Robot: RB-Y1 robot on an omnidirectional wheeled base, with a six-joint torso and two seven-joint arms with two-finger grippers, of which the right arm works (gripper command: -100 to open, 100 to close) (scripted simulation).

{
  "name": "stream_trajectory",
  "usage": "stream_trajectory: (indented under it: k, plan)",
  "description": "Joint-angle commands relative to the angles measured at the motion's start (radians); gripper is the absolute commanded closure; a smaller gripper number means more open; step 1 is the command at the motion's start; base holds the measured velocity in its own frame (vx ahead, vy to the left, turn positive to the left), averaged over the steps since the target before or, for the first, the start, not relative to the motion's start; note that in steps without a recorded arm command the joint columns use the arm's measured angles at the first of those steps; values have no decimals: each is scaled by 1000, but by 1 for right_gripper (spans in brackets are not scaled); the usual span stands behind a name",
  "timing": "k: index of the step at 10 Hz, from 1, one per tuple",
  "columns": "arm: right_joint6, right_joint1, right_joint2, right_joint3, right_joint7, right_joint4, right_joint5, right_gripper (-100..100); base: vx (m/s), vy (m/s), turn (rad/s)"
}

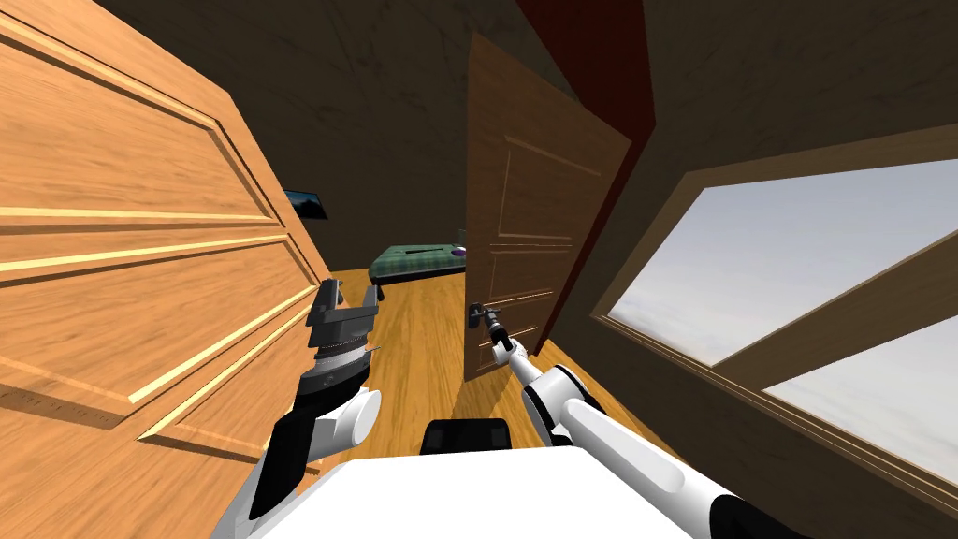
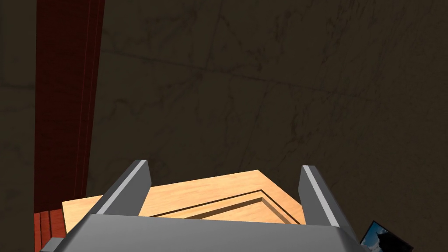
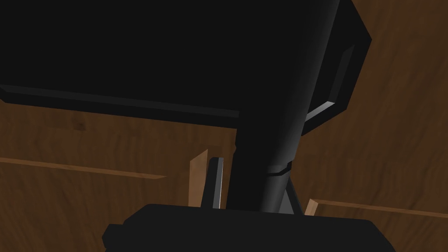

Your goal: Push the door open

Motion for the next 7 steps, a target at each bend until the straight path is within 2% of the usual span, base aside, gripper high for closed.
stream_trajectory:
  k: [1, 2, 3, 4, 5, 6, 7]
  plan:
    - [50, 50, -29, 1, -3, -50, 2, 100, 58, 58, -13]
    - [71, 52, -29, 1, -3, -112, 2, 100, -8, 18, -14]
    - [71, 52, -29, 1, -3, -103, 2, 100, -16, -4, 12]
    - [71, 52, -29, 1, -3, -139, 2, 100, -12, -7, -4]
    - [72, 53, -40, -20, 6, -138, -6, 100, 88, 84, -73]
    - [72, 53, -40, -20, 6, -144, -6, 100, 107, 141, -69]
    - [73, 55, -46, -34, 13, -138, -11, 100, 115, 162, -54]
